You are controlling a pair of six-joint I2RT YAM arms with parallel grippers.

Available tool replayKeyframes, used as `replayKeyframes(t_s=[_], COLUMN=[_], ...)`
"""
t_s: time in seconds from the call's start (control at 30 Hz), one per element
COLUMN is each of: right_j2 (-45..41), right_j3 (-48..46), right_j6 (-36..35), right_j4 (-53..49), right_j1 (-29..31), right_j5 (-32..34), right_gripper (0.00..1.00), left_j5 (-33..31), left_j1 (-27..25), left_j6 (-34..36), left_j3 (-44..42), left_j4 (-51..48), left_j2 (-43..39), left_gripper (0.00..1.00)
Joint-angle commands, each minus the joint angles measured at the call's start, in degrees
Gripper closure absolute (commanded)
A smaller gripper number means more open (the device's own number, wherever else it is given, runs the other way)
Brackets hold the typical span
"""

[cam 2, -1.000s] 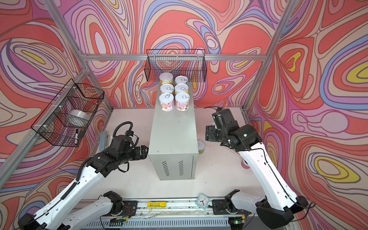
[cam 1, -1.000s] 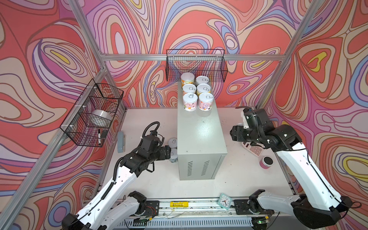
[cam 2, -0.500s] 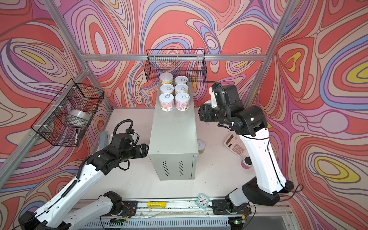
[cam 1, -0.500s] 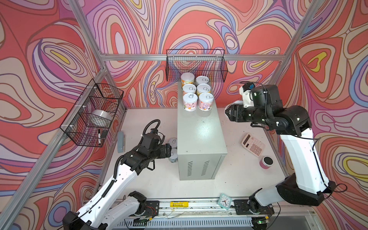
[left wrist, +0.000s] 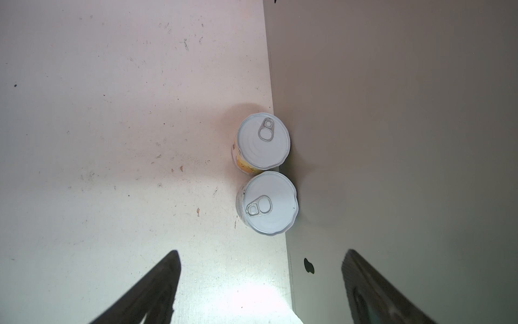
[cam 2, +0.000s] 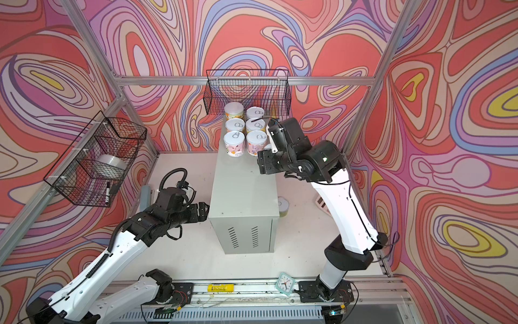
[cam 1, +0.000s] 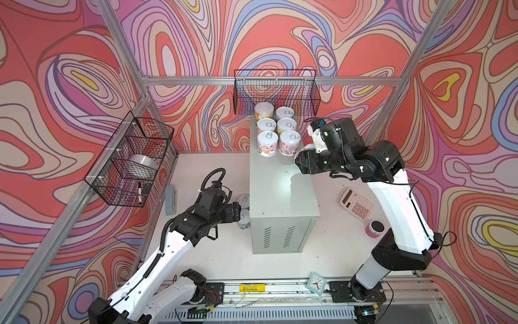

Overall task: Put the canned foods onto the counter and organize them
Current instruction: 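Set the pale blue can in front of the pink cans and open the right gripper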

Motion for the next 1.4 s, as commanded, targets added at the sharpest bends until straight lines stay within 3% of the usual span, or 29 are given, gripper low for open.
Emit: replayKeyframes(t_s=[0.0,0.3,0.33,0.43,0.5,0.57,0.7,0.87,1.2,1.37], right_j2=[1.03,5.72,5.97,5.83,5.84,5.82,5.37,5.35,-2.09,-9.07], right_j3=[1.43,1.76,1.76,0.94,0.77,0.4,-0.34,-0.48,-3.35,-13.38], right_j6=[-0.52,-0.9,-0.87,-0.94,-0.9,-0.86,-1.12,-1.06,-0.43,0.32], right_j4=[1.7,1.9,1.99,2.85,3.4,3.82,5.46,6.57,9.24,14.34], right_j1=[1.3,2.15,2.17,2.24,2.24,2.33,2.26,2.3,2.25,2.25], right_j5=[3.34,4.89,4.83,4.15,3.45,3.29,1.76,0.05,0.47,-2.63], right_gripper=[1.0,1.0,0.95,0.67,0.38,0.25,0.13,0.03,0.03,0.04], left_j5=[-0.52,-2.11,-2.07,-1.95,-1.91,-2.05,-2.54,-2.56,-2.19,-1.93], left_j1=[0.24,0.26,0.26,0.26,0.24,0.26,0.26,0.26,0.25,0.24], left_j6=[0.17,0.24,0.15,-0.12,-0.19,-0.12,0.23,1.09,0.81,0.6], left_j3=[0.31,-1.09,-1.19,-1.96,-2.24,-2.32,-2.31,-2.18,-1.56,-1.54], left_j4=[0.29,0.67,0.75,1.3,1.35,1.3,1.32,1.96,2.54,2.44], left_j2=[-0.68,-1.7,-1.74,-1.84,-1.66,-1.61,-1.76,-1.09,-0.35,-0.51], left_gripper=[0.09,0.09,0.09,0.09,0.09,0.09,0.09,0.08,0.08,0.08])
